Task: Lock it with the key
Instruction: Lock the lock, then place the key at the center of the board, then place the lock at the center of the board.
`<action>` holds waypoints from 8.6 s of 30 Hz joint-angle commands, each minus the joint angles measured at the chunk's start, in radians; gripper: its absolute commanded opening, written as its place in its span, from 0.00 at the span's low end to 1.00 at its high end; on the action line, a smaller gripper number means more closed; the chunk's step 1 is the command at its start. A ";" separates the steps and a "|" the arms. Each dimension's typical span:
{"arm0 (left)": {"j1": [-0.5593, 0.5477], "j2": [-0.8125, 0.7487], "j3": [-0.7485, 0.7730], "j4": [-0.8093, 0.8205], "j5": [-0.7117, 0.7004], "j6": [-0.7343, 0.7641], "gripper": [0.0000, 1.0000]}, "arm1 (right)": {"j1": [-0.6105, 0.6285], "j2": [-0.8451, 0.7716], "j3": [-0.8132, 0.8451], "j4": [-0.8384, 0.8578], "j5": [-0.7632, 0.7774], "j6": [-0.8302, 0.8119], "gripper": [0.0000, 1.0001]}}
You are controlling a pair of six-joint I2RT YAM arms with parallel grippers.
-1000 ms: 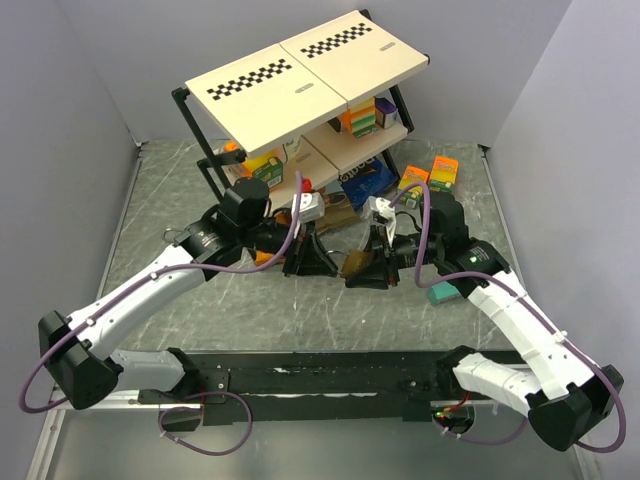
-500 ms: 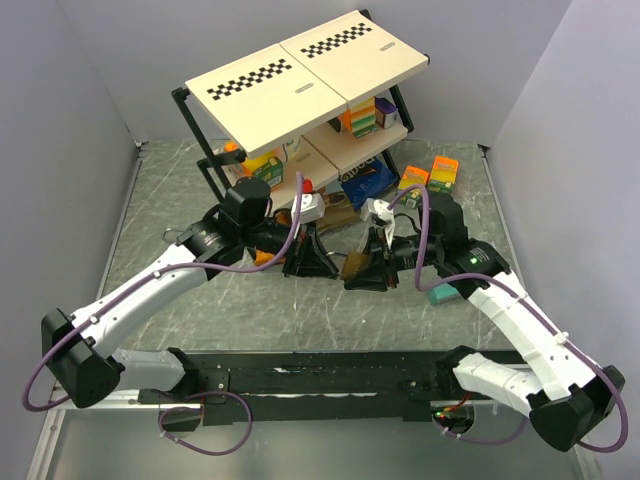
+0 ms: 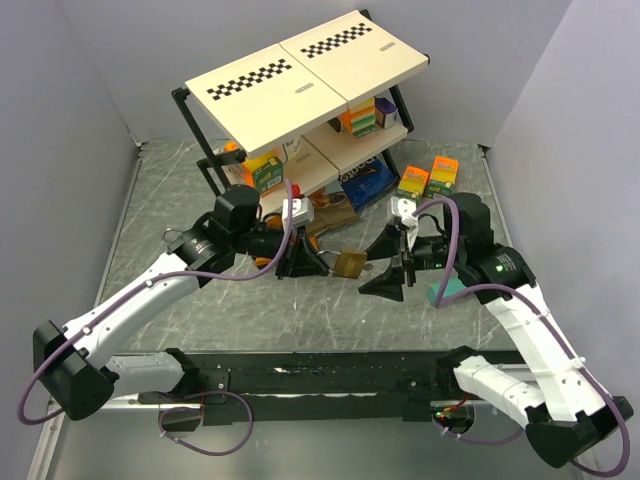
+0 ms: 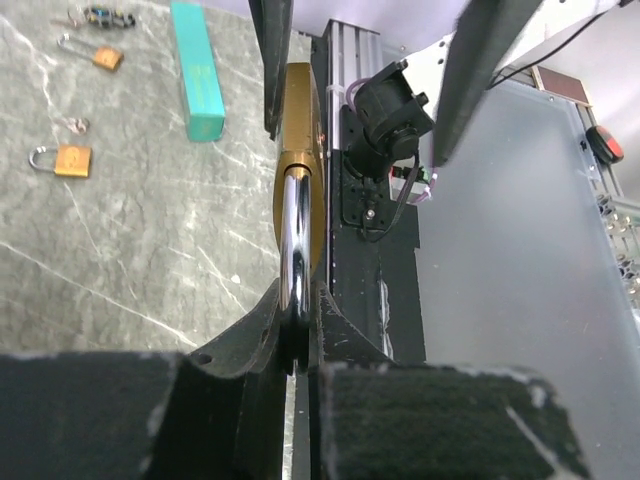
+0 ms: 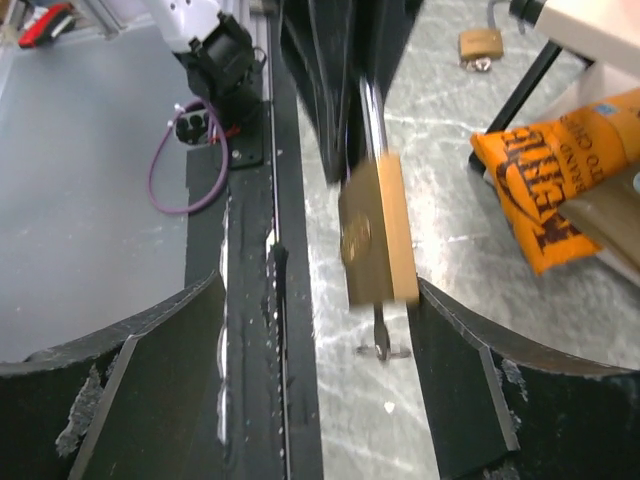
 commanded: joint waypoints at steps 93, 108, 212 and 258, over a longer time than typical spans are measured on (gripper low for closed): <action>0.044 -0.132 -0.009 -0.042 0.086 0.216 0.01 | -0.276 0.013 -0.006 -0.262 -0.086 -0.319 0.00; 0.042 -0.140 -0.070 -0.042 -0.029 0.200 0.01 | -0.288 0.348 -0.239 0.289 0.434 0.354 0.00; -0.045 0.354 0.184 -0.031 0.055 -0.320 0.01 | 0.330 -0.048 -0.284 0.266 0.803 -0.242 0.99; -0.101 -0.146 -0.210 0.114 -0.356 0.205 0.96 | 0.106 0.173 -0.353 0.193 0.779 0.568 0.05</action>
